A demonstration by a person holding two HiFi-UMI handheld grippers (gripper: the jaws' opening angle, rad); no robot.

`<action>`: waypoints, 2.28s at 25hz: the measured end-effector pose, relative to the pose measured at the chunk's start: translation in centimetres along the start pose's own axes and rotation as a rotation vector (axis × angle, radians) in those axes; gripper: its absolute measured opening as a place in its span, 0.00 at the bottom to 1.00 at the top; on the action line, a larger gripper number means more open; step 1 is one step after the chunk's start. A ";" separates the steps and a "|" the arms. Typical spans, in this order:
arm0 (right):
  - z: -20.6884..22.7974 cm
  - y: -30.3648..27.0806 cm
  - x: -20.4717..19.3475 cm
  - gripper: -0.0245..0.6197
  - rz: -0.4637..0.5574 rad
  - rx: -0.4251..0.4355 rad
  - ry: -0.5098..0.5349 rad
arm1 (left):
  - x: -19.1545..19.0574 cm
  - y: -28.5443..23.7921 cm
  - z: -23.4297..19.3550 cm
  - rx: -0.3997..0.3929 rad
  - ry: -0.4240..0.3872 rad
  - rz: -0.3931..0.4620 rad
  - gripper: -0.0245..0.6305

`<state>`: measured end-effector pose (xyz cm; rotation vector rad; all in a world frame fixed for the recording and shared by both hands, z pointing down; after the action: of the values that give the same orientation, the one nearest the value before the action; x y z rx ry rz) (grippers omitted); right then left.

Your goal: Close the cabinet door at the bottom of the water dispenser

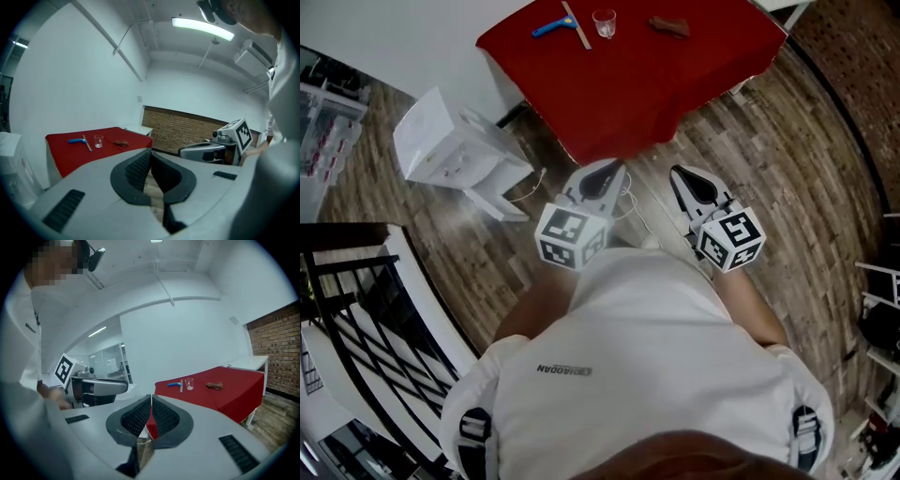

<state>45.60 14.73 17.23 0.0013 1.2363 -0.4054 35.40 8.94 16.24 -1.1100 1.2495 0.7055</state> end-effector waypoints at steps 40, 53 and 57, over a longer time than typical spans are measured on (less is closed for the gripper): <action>-21.8 -9.9 -5.7 0.07 -0.135 0.382 0.067 | -4.8 23.2 -7.9 0.370 0.073 0.012 0.03; -29.2 -13.4 -8.8 0.07 -0.208 0.430 0.111 | -8.5 32.2 -11.3 0.471 0.148 0.032 0.03; -31.7 -14.5 -9.7 0.07 -0.224 0.459 0.120 | -9.5 35.8 -12.1 0.529 0.164 0.042 0.03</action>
<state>9.59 11.05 18.55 0.2850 1.2419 -0.8878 -3.48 11.51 16.72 -0.7132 1.4926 0.2860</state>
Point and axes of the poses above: the fingertips, and each gripper's own axes: y backward along the fingers, z to its right, x out of its top, the point moved 2 cm from there along y, backward along the fingers, and after that the axes turned 8 degrees about -y, right-handed, at the moved point
